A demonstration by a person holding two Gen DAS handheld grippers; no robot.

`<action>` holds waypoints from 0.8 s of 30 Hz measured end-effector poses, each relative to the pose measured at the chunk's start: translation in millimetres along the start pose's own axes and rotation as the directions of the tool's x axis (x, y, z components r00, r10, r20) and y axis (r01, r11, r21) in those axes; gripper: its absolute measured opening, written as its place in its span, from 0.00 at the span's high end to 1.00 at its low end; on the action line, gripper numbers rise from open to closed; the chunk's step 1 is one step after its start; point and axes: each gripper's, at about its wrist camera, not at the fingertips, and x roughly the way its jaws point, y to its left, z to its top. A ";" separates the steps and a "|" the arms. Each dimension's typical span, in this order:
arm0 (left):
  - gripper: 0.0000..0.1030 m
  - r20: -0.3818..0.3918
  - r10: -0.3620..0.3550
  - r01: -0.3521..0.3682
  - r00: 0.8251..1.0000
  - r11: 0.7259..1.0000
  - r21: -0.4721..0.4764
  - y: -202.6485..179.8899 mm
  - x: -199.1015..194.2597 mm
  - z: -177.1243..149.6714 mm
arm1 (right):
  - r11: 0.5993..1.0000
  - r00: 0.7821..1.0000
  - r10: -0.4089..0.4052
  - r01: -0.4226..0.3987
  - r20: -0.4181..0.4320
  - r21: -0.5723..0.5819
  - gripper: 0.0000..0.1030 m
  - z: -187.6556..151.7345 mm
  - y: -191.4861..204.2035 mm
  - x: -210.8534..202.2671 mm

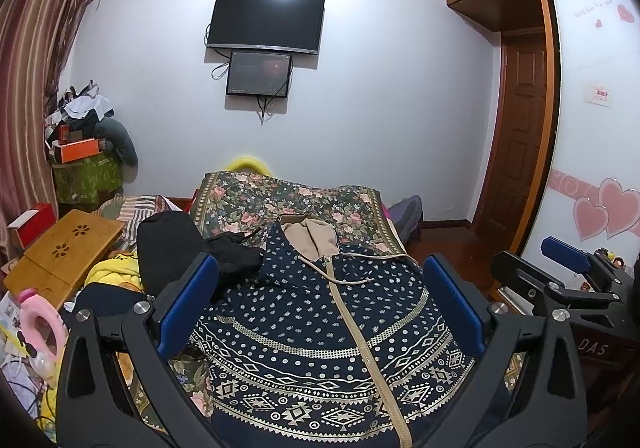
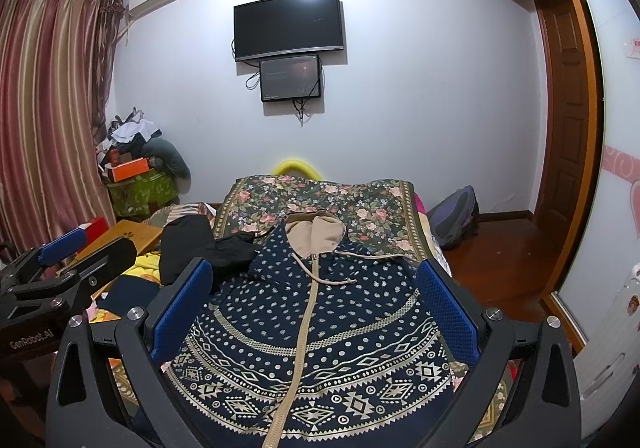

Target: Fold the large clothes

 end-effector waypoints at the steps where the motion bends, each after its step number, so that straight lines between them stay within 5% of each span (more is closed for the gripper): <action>1: 0.00 -0.001 0.000 0.000 1.000 1.000 -0.001 0.8 0.2 0.4 | 1.000 1.000 0.000 0.000 0.000 0.000 0.02 0.0 -0.4 0.2; 24: 0.00 -0.010 0.002 -0.002 1.000 1.000 -0.003 -0.1 2.3 -0.6 | 1.000 1.000 0.001 -0.001 -0.008 0.007 0.02 -0.3 -2.3 1.7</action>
